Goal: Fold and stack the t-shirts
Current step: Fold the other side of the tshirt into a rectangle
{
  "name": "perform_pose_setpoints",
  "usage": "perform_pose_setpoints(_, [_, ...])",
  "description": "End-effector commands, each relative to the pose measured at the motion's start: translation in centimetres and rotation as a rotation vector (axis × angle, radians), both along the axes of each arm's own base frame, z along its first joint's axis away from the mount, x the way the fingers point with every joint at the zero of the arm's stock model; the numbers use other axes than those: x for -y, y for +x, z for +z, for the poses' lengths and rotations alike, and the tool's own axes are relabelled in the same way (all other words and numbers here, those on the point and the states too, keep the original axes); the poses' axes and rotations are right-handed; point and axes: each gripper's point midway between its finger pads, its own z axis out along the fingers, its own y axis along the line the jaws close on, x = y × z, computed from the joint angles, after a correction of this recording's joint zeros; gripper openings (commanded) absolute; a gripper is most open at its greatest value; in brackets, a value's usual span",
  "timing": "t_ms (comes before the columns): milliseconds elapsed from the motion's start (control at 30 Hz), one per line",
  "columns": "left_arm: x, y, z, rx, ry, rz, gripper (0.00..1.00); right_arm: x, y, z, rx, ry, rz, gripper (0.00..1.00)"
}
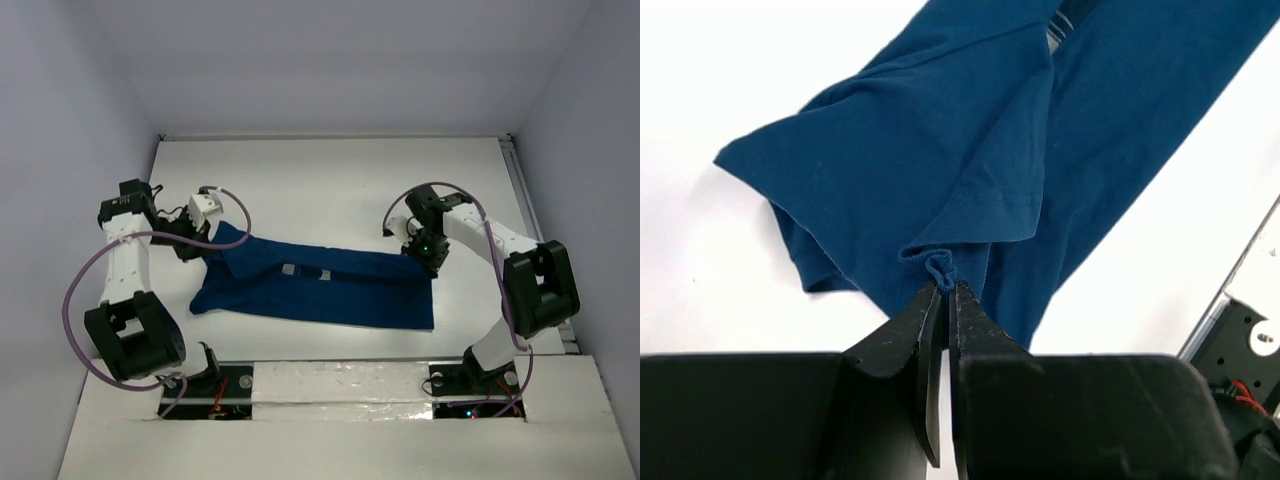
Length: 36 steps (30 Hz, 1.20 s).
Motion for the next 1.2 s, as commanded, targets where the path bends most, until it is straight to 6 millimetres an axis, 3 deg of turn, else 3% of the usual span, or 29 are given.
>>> perform_pose_setpoints(0, [0.0, -1.7, -0.2, 0.013, 0.042, -0.04, 0.0, 0.1, -1.7, 0.2, -0.039, -0.022, 0.07, 0.0])
perform_pose_setpoints(200, [-0.5, -3.3, -1.1, 0.023, 0.111, -0.066, 0.0, 0.1, -3.1, -0.5, -0.091, -0.041, 0.094, 0.0])
perform_pose_setpoints(667, [-1.2, -4.3, -2.4, -0.004, 0.164, -0.091, 0.0, -0.8, -6.0, -1.0, -0.174, -0.063, 0.16, 0.0])
perform_pose_setpoints(1167, [-2.1, -5.9, -5.3, -0.1, 0.214, -0.132, 0.0, -1.0, -6.8, -1.7, -0.245, -0.103, 0.184, 0.0])
